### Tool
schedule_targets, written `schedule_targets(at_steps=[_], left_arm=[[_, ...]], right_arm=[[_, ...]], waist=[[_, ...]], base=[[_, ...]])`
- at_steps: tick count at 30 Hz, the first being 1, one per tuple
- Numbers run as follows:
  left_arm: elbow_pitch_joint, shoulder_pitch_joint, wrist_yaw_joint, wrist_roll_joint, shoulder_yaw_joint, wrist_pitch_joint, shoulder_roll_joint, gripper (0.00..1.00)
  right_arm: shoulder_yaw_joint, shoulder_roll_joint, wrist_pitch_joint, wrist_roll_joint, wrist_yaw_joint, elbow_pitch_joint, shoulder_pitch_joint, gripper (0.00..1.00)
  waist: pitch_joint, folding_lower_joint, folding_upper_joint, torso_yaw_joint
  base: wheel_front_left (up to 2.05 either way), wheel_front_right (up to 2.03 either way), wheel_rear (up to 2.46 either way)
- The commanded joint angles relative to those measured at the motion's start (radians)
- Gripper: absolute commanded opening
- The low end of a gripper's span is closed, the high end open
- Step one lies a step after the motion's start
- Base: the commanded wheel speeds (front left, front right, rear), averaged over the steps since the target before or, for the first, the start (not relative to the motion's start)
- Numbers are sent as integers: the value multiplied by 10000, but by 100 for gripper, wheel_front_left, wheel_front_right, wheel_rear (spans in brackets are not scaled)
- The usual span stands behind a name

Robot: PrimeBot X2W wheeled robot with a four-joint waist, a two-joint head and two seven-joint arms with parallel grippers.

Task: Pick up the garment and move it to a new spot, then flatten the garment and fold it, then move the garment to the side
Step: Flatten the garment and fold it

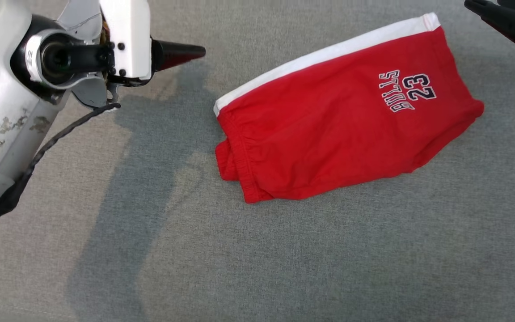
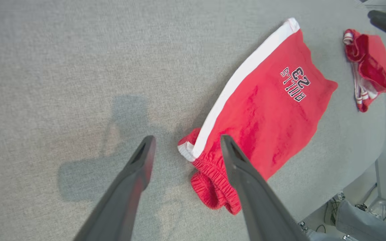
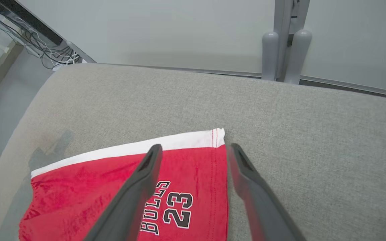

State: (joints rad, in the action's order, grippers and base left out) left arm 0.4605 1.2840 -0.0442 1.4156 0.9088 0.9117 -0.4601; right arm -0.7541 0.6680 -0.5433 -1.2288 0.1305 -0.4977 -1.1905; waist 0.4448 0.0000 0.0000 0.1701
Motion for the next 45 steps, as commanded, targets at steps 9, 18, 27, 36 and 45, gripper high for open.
schedule_targets(at_steps=[9, 18, 27, 36, 45], left_arm=[[-144, -2120, 302, -1765, -661, -5429, -357, 100], [-1999, -5045, -813, -3407, -794, -10133, -517, 100], [-3893, -7121, -2207, -4345, -951, -11679, -212, 100], [-4779, -8284, -2351, -4814, -1275, -11758, 223, 100], [-4795, -8496, -2193, -5216, -1476, -11770, 614, 100]], right_arm=[[521, 169, 3882, 826, 8, 229, 2277, 100], [795, -200, 5343, 938, 8, -479, 4292, 100], [997, -337, 5027, 418, 8, -1489, 4681, 100], [921, -68, 3554, 275, 8, -2996, 3738, 100], [963, -448, 1003, -258, 8, -4789, 2824, 100]], waist=[[-1286, 0, 0, 37], [-1887, 0, 0, 398], [-1833, 0, 0, 1146], [-1350, 0, 0, 2120], [-912, 0, 0, 2627]], base=[[0, 0, 0], [0, 0, 0], [0, 0, 0], [0, 0, 0], [0, 0, 0]])
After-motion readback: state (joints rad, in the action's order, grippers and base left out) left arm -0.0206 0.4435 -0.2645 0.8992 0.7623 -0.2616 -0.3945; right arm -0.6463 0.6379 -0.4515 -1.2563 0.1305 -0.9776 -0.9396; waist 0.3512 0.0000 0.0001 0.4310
